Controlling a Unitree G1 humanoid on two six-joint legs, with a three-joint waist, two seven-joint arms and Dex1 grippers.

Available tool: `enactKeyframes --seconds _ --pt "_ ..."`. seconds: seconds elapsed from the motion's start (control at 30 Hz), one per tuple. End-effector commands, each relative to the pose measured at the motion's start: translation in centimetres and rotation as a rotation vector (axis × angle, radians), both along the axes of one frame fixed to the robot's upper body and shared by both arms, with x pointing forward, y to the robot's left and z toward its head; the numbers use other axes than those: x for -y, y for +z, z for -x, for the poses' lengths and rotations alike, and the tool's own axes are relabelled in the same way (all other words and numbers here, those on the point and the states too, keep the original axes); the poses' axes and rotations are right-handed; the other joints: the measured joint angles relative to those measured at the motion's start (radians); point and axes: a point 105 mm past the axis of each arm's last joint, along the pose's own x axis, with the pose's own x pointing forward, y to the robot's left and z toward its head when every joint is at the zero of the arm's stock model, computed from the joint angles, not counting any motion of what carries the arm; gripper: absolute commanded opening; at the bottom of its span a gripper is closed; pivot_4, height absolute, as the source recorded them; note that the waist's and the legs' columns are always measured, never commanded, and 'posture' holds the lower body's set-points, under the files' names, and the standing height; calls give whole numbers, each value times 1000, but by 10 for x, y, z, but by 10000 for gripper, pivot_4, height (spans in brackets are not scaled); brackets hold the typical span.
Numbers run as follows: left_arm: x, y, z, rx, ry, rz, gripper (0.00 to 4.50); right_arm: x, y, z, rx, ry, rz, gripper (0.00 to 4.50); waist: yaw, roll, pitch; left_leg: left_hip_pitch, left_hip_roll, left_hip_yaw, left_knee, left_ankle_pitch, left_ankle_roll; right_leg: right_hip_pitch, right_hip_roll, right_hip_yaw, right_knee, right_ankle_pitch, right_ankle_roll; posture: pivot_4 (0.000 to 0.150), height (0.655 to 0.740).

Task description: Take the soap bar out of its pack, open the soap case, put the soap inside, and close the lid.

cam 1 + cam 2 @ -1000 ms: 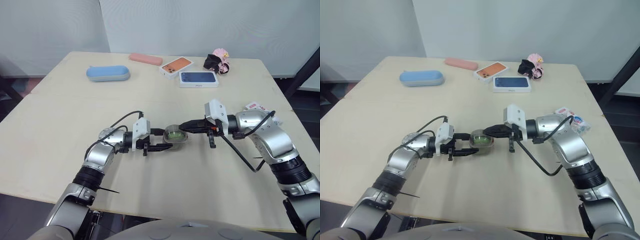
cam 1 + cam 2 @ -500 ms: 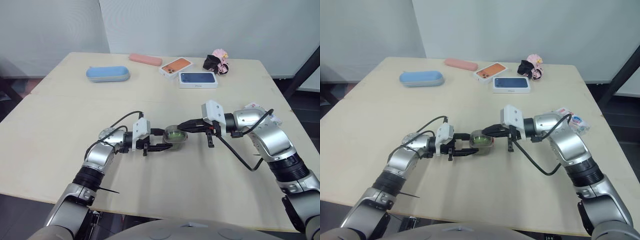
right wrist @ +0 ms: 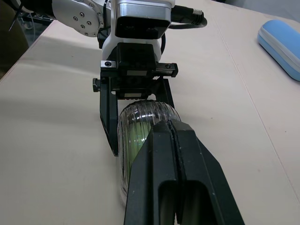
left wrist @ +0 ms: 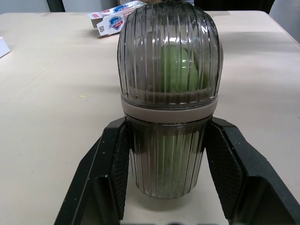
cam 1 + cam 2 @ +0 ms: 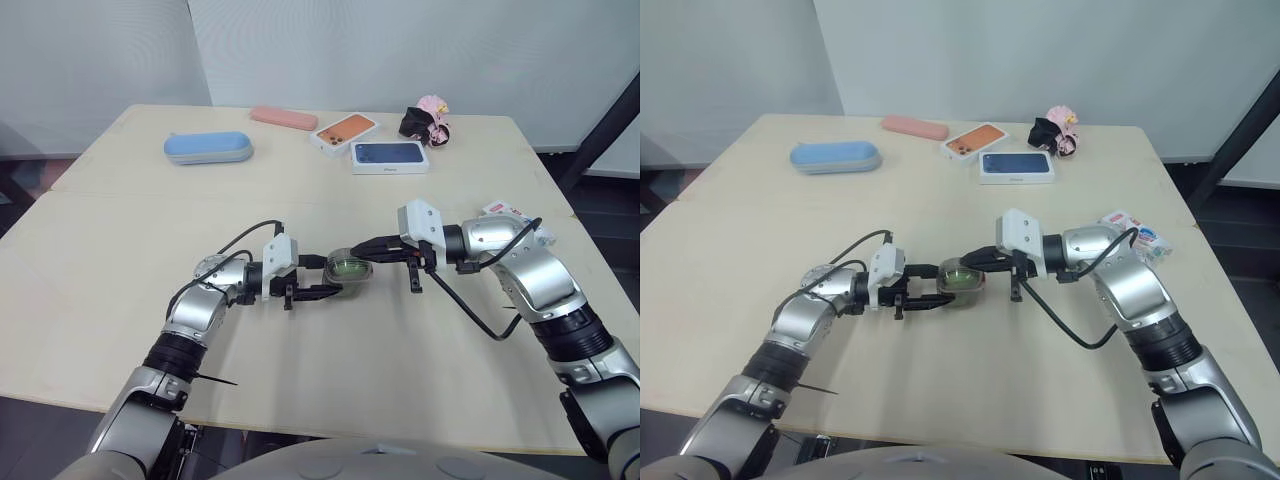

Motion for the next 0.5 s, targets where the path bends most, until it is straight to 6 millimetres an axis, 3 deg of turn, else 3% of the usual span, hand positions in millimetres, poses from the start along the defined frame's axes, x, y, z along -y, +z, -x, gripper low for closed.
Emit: enactKeyframes --seconds 0.03,0.2,0.33,0.5 --pt "3 10 -1 37 -2 24 18700 8 -9 -5 -52 -41 16 189 -1 0 0 0 0 0 0 0 0 0 0 0 0 0 0 1500 7400" --pt "0 10 -1 34 7 23 18700 27 9 -13 -66 -79 -69 189 -2 0 5 -1 0 0 0 0 0 0 0 0 1 0 0 1500 7400" --pt "-2 11 -1 33 11 20 18700 46 12 -17 -69 -102 -95 10807 -4 1 10 -3 -1 0 0 0 1 0 0 -1 2 0 0 1500 7400" --pt "-4 13 -2 27 20 31 18700 64 1 -14 -84 -109 -79 28235 -10 1 11 -4 -2 -1 0 0 1 -2 0 -1 1 0 0 1500 7400"
